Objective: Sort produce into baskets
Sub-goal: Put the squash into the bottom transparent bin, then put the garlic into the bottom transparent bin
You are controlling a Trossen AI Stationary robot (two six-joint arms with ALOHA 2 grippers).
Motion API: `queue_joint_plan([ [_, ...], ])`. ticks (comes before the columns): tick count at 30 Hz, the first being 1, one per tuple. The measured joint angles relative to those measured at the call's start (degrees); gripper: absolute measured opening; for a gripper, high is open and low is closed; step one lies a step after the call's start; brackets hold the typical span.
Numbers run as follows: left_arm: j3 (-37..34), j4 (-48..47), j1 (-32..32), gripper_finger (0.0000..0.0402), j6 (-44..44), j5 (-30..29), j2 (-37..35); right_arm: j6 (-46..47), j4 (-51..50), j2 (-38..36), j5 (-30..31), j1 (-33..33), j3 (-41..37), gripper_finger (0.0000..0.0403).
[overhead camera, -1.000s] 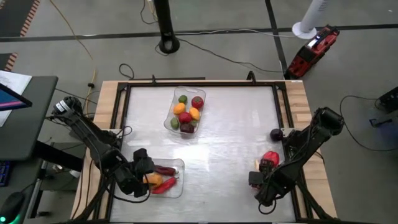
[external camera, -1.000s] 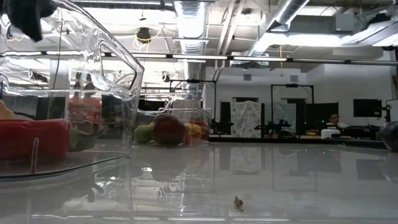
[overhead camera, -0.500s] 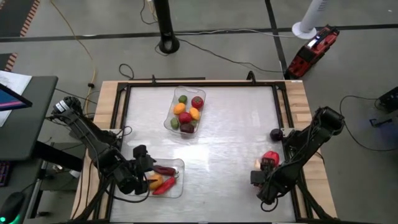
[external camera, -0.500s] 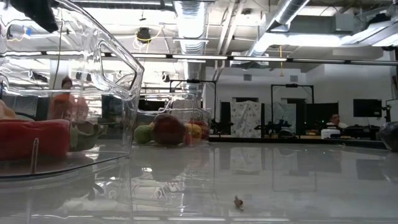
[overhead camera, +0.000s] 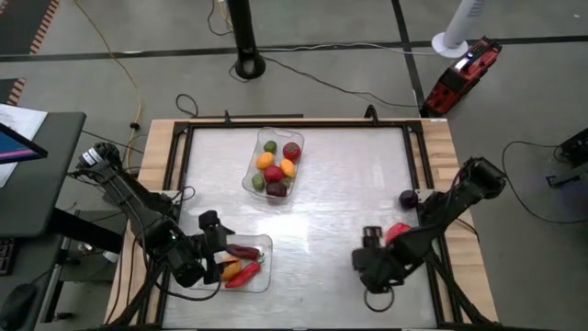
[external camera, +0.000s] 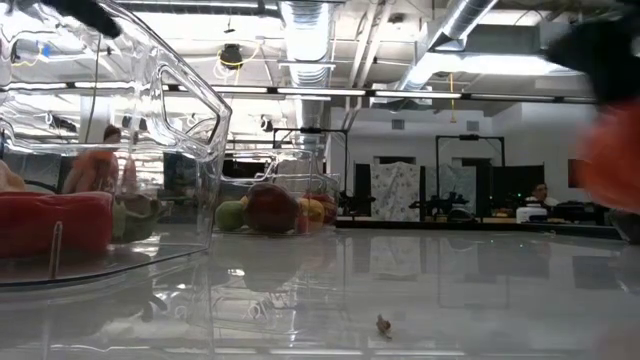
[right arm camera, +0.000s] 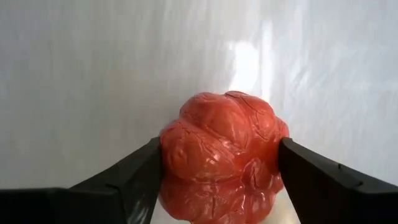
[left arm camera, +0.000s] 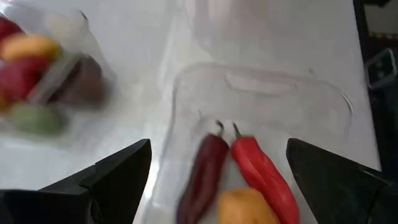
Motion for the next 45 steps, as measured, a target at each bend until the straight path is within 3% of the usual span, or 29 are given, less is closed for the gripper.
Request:
queue_joint_plan([
  [3,0.00,0.55,0.02,0.0359,1.79,-3.48,0.00,-9.08,7.75,-0.02,2.42,-5.02,2.46,0.0317],
  [9,1.57,0.83,-1.88,0.0359,4.11,-14.88,-0.19,-27.98,31.86,0.31,0.89,-12.97,3.09,0.0318],
  [15,5.09,0.81,-3.90,0.0359,6.52,-19.59,-0.72,-39.78,49.06,3.66,-0.58,-16.28,3.39,0.0319],
  [19,5.67,0.60,-4.04,0.0359,6.62,-20.77,-1.19,-44.72,55.40,8.57,-1.46,-17.59,6.03,0.0319],
  [30,5.62,0.78,-3.40,0.0359,6.19,-22.68,-1.82,-47.67,53.61,21.04,-3.02,-20.97,21.00,0.0322],
  [34,5.62,0.62,-3.21,0.0359,6.20,-23.33,-1.83,-47.55,48.79,23.94,-8.55,-22.44,24.51,0.0352],
  [38,5.60,0.31,-3.23,0.0359,6.52,-23.32,-1.81,-46.95,43.39,25.27,-10.78,-23.17,27.26,0.0393],
  [45,5.60,0.05,-3.23,0.0359,3.13,-20.64,-1.81,-39.40,20.72,21.91,-9.55,-21.35,29.40,0.0362],
])
